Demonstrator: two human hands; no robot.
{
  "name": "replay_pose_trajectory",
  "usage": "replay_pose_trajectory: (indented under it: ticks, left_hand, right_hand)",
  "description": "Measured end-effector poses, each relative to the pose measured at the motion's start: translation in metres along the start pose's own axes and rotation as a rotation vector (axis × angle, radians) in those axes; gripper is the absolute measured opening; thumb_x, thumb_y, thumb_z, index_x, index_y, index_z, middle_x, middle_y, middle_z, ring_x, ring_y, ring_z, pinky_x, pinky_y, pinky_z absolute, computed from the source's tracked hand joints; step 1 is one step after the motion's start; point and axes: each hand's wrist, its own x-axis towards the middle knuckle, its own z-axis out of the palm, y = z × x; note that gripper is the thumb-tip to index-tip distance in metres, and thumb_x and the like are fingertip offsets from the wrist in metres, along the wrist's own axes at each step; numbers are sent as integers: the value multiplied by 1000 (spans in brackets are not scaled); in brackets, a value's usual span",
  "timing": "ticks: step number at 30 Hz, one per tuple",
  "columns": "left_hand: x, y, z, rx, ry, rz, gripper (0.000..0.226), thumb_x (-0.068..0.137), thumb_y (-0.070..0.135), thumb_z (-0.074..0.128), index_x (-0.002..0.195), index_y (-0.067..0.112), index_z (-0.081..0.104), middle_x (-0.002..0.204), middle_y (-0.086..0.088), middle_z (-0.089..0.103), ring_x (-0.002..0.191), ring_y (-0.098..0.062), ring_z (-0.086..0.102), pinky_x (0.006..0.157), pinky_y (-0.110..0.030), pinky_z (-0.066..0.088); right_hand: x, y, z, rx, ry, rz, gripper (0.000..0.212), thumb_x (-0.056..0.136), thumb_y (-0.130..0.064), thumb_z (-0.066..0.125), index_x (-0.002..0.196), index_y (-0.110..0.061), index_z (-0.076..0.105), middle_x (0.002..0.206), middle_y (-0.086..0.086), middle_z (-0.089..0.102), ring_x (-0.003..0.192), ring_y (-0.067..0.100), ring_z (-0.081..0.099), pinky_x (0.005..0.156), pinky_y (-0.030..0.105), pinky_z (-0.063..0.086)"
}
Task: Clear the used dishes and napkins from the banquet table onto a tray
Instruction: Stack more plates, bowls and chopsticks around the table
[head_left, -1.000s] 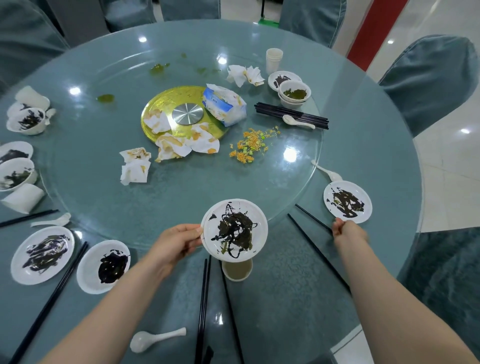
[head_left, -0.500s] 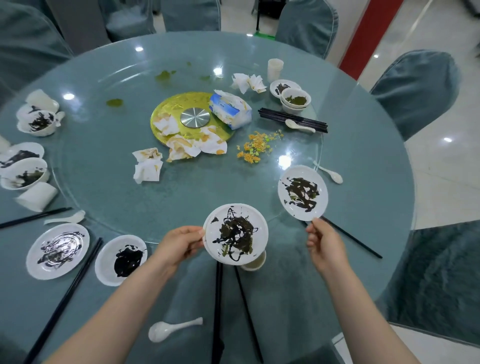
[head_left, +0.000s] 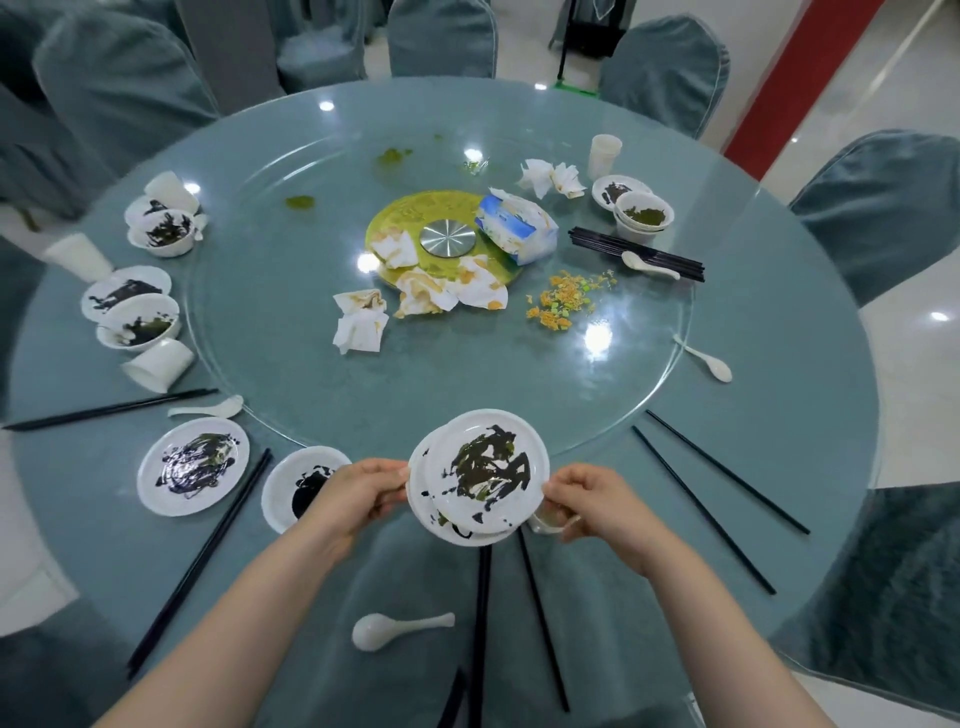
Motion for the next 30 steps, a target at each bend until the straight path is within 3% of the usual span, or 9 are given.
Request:
replay_pose_trajectory:
  ticks: [3,6,9,13,16,19,22,26,30]
  left_hand:
    - [-2,-3,-4,18,-20,-3,17,91,11,60,103,2,68,55,3,63,47,-1,52,57,-22,32]
    - [-1,-4,-5,21,-22,7,15,91,11,61,101,3,68,57,3,64,48,-1,53,56,-21,32]
    - [0,-5,-7,29,-13,33,12,92,10,60,96,6,70,61,1,65,52,-4,51,55,-20,34]
    - [2,-10,-14,118,23,75,18,94,18,57,89,9,72,70,-2,62,63,-12,50,57,-21,37]
    - [3,-18,-22,111,-30,45,26,94,29,60,93,5,70,78,-6,60,73,-19,51,65,-25,46]
    - [0,-26,-30,141,-26,50,13,92,11,63,100,9,72,89,-9,73,79,-18,64,69,-24,54]
    - [-3,-37,-36,329,43,91,12,88,3,64,92,11,72,82,-8,75,75,-17,69,67,-28,58]
    - [-4,-54,-46,747,118,128,12,80,14,70,78,25,70,70,3,71,69,-14,68,73,-36,58]
    - [-6,-66,-53,803,101,111,15,80,18,69,86,31,71,76,12,71,75,-7,67,79,-35,57]
  right_hand:
    - [4,8,11,41,3,7,5,92,-6,62,92,-4,57,83,17,66,71,21,64,79,42,59]
    - [5,12,21,113,10,14,18,90,0,61,107,0,54,96,23,67,74,21,68,68,31,59]
    - [7,15,29,148,6,14,27,88,6,60,114,3,53,93,20,68,70,20,68,66,30,58]
    - [7,19,41,99,8,4,24,85,10,59,105,-1,58,76,6,71,67,18,68,69,32,60]
    - [7,26,52,55,42,27,25,83,10,59,105,-1,55,81,12,68,66,18,66,64,31,59]
    - [9,35,63,-2,65,60,23,83,11,59,101,-2,53,83,17,63,59,16,65,59,30,58]
    - [9,48,77,-76,64,82,21,82,10,58,95,-5,52,82,17,59,56,18,65,60,34,59]
    - [9,63,95,-98,74,142,21,82,9,55,88,-10,51,77,11,57,55,16,64,58,30,58]
    - [11,71,104,-43,88,190,20,85,10,54,93,-9,52,77,9,60,59,16,63,61,31,60]
